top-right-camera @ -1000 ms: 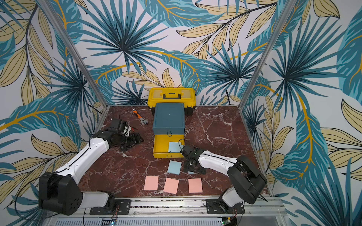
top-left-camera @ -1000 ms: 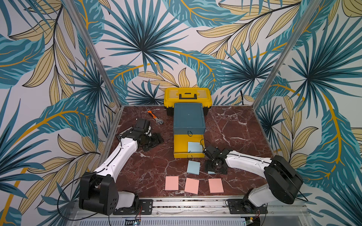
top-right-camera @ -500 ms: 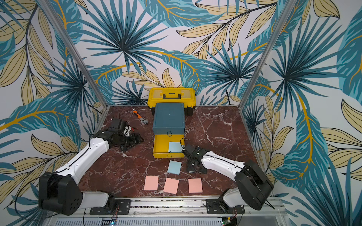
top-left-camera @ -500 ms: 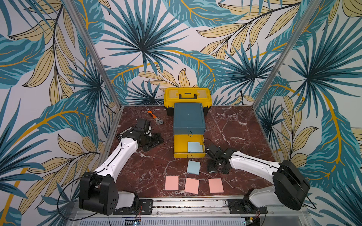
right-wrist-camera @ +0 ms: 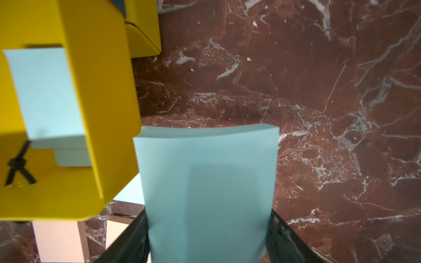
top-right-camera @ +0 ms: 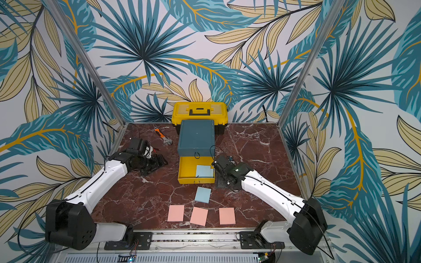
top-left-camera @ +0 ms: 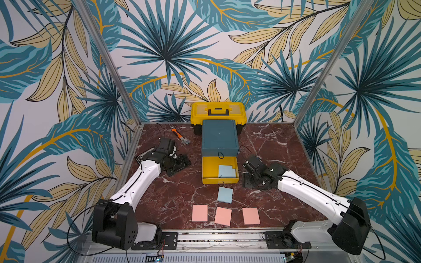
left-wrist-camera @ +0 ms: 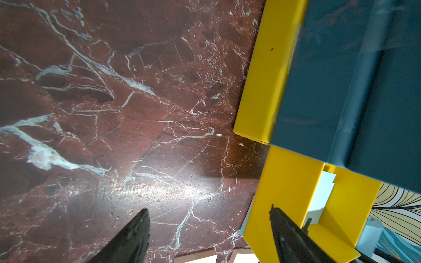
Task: Please put the sticky notes in the drawer by color
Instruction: Pick up the sticky notes from the center of the board, then place the sticky notes in the drawer.
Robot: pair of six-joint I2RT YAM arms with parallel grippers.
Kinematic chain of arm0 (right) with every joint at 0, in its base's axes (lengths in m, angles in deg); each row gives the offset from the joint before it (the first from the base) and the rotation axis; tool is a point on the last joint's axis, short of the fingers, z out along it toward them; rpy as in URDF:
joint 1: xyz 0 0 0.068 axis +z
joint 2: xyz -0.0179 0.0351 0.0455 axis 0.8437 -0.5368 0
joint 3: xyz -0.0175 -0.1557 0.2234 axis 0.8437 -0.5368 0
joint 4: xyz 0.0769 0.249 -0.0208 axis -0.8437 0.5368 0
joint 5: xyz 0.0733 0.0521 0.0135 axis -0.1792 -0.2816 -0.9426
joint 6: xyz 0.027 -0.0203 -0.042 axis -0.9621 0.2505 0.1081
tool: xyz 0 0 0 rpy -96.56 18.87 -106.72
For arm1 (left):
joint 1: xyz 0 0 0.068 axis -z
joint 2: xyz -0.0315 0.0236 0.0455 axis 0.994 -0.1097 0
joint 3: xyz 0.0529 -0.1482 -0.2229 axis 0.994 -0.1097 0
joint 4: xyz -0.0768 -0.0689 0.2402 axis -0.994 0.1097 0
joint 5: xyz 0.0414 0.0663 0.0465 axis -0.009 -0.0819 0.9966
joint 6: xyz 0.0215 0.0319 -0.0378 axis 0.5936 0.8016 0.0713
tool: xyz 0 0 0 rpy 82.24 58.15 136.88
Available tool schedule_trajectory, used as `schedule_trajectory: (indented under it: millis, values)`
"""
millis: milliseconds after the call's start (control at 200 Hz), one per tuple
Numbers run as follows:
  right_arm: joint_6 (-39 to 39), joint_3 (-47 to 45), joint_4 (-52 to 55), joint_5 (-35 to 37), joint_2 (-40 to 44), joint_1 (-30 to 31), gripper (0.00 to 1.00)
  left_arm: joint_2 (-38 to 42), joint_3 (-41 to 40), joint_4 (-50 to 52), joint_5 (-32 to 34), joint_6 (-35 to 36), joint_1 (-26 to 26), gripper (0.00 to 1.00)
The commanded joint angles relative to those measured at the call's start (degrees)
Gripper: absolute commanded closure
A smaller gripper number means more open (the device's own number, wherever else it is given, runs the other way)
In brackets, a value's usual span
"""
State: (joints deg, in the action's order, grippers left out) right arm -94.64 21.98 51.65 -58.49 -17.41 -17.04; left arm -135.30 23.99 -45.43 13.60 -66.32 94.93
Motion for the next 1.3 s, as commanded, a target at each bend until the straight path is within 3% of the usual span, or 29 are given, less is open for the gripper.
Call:
schedule_trajectory:
  millis: [0, 551, 1292]
  values:
    - [3.72, 3.76, 1.88, 0.74, 0.42, -0.11, 0.25, -0.16, 0.33, -1.19, 0.01, -0.26, 0.23, 0.16]
    - [4.62, 13.98, -6.65, -8.69, -7.1, 2.24, 0.26, 0.01, 0.95, -0.99, 0.19, -0.23, 0.27, 0.16]
    - [5.38, 20.4, -12.62, -12.62, -21.27, 4.42, 0.26, 0.73, -0.24, -1.51, 0.51, -0.16, 0.29, 0.15]
